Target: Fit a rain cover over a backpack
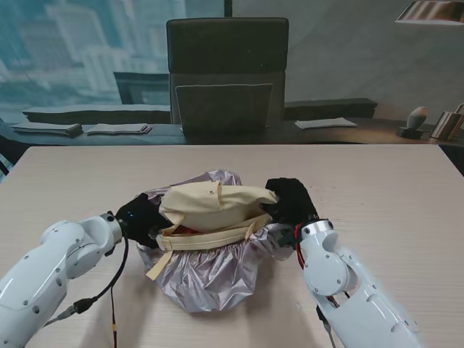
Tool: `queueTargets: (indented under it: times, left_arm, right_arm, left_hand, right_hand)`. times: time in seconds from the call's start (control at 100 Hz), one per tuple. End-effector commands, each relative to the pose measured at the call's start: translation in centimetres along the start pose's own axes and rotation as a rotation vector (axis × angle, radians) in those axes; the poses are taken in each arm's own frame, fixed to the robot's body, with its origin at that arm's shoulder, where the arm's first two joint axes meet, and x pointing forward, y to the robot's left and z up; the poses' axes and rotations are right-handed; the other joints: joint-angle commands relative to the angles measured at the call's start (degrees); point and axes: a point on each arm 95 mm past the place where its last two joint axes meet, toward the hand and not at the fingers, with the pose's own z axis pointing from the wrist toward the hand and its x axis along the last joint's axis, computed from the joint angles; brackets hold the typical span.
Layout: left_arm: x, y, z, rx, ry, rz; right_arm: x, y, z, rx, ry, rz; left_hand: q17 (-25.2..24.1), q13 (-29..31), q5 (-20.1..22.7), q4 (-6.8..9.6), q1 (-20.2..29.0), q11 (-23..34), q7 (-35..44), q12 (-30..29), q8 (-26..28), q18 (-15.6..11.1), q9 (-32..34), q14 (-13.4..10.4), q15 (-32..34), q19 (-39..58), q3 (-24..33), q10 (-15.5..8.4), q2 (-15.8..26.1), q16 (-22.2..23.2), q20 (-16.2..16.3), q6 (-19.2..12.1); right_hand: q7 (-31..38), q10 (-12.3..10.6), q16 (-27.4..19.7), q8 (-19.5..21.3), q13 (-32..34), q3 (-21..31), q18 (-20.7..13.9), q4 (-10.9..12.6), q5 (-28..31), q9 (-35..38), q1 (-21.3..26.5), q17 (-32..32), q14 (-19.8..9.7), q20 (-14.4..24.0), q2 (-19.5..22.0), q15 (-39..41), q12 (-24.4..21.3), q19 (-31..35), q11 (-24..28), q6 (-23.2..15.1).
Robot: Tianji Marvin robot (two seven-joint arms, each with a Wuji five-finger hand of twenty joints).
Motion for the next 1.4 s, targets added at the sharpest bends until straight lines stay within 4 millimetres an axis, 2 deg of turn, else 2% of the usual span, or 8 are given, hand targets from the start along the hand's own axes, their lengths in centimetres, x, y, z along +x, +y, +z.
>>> queueTargets:
  times: [0.0, 0.38, 0.61, 0.85, 1.06, 1.16, 1.32, 1.39]
  left_arm:
    - [-0.4, 1.3, -1.3, -0.035, -0.016, 0.009]
    - [1.0, -1.5, -4.7, 0.260, -0.006, -0.117]
    - [1.1, -0.5, -4.6, 0.143, -0.022, -0.120]
    - [1.9, -0.2, -2.1, 0.043, 0.019, -0.163]
    - [2.2, -0.1, -1.0, 0.035, -0.012, -0.173]
    - [2.1, -0.1, -1.1, 0.055, -0.046, -0.149]
    - [1.7, -0.1, -1.5, 0.075, -0.070, -0.096]
    - [1.5, 0.1, -1.8, 0.088, -0.101, -0.043]
  right_arm:
    - [-0.2, 0.1, 0.1, 0.022, 0.012, -0.053]
    - [0.7, -1.8, 0.4, -0.183, -0.080, -0.296]
    - [0.7, -1.7, 1.0, -0.369, -0.149, -0.298]
    - [0.2, -0.9, 1.3, -0.383, -0.160, -0.114]
    - [0.1, -0.7, 1.3, -0.329, -0.118, -0.057]
    - [-0.1, -0.8, 1.4, -0.332, -0.109, -0.086]
    - [-0.4, -0.7, 1.4, -0.323, -0.073, -0.157]
    - [-0.5, -0.6, 1.4, -0.311, -0.054, -0.187]
  left_hand:
    - [-0.65, 1.44, 4.85, -0.20, -1.30, -1.27, 7.34, -1.42, 4.09, 1.90, 1.01, 0.55, -0.97, -1.65, 0.71, 0.78, 1.00, -0.71, -0.56, 1.52]
    - [2.53, 4.11, 12.28, 0.38, -7.74, -1.61, 16.18, -3.98, 17.05, 2.27, 4.53, 1.87, -3.12, -0.24, 0.66, 2.79, 4.77, -2.83, 0.44, 7.84]
    - [1.03, 3.77, 3.69, 0.48, -4.74, -2.54, 11.16, -4.50, 17.11, 3.49, 4.26, 3.07, -4.33, -2.80, -2.68, 4.32, 3.44, -3.37, -0.63, 8.02]
    - [2.70, 14.10, -2.04, -1.83, 7.48, -2.97, 5.82, -0.28, 7.88, 5.33, 17.76, 3.38, -3.53, -4.03, 8.96, 4.61, -4.23, -4.54, -1.37, 3.91]
    - [8.30, 20.31, -2.19, -2.45, 16.11, -12.64, -5.35, 8.97, -27.37, 5.95, 28.28, 3.66, -1.04, -1.79, 12.12, 8.32, -0.73, -3.63, 0.00, 17.28]
    - [11.01, 23.10, -7.67, -2.74, 14.21, -12.04, -13.22, 6.46, -25.67, 6.09, 30.17, 2.99, -1.18, -1.13, 13.34, 7.02, -2.56, -4.81, 0.19, 23.62]
    - [13.03, 27.77, -0.41, -2.40, 7.48, -2.06, 7.04, 1.76, -18.60, 5.54, 33.20, 2.16, 1.59, -1.04, 11.93, 3.60, -6.75, -4.67, -0.13, 7.18]
    - [10.97, 28.16, 0.45, -3.37, 1.72, 4.80, 5.46, -4.63, -14.96, 5.25, 31.19, 2.24, 3.91, -1.04, 7.69, 3.82, -6.86, -3.42, 0.11, 8.81]
  right_hand:
    - [4.14, 9.78, 1.07, 2.69, 3.12, 5.92, 2.60, 3.18, 2.34, 4.86, 5.39, 1.66, -4.57, 0.42, 4.04, 4.51, 1.63, -0.16, 4.39, -5.08]
    - [4.70, 9.81, 1.52, 1.75, 3.29, 6.28, 5.08, 3.08, 2.88, 4.97, 6.59, 8.97, -7.37, -2.76, 1.71, 5.72, 1.66, -0.86, 6.03, -1.46]
    - [4.43, 10.19, 1.50, 0.70, 3.28, 6.78, 5.54, 3.73, 2.75, 4.98, 7.20, 9.39, -7.36, -3.18, 1.41, 6.01, 1.17, 0.93, 6.45, 1.45]
    - [4.20, 10.62, 1.31, 0.84, 3.16, 5.67, 5.54, 3.55, 2.06, 4.90, 6.59, 7.80, -5.35, -4.34, 3.87, 5.52, 0.67, -0.88, 5.93, 0.14]
    - [4.09, 10.55, 1.13, 1.31, 3.15, 5.66, 5.54, 3.58, 2.04, 4.89, 6.59, 6.35, -4.87, -3.65, 3.89, 4.96, 0.68, -0.60, 5.37, -0.26]
    - [4.09, 10.62, 1.16, 1.37, 3.15, 5.71, 5.54, 3.60, 2.10, 4.90, 6.73, 6.51, -4.92, -3.60, 3.86, 5.05, 0.77, -0.57, 5.45, -0.11]
    - [4.17, 10.62, 1.22, 1.47, 3.15, 5.69, 5.54, 3.58, 2.21, 4.91, 6.64, 6.78, -4.94, -3.54, 3.87, 5.20, 0.90, -0.48, 5.58, -0.26]
    - [4.23, 10.57, 1.25, 1.52, 3.15, 5.69, 5.54, 3.56, 2.28, 4.91, 6.58, 6.77, -5.04, -3.55, 3.86, 5.26, 0.95, -0.52, 5.64, -0.36]
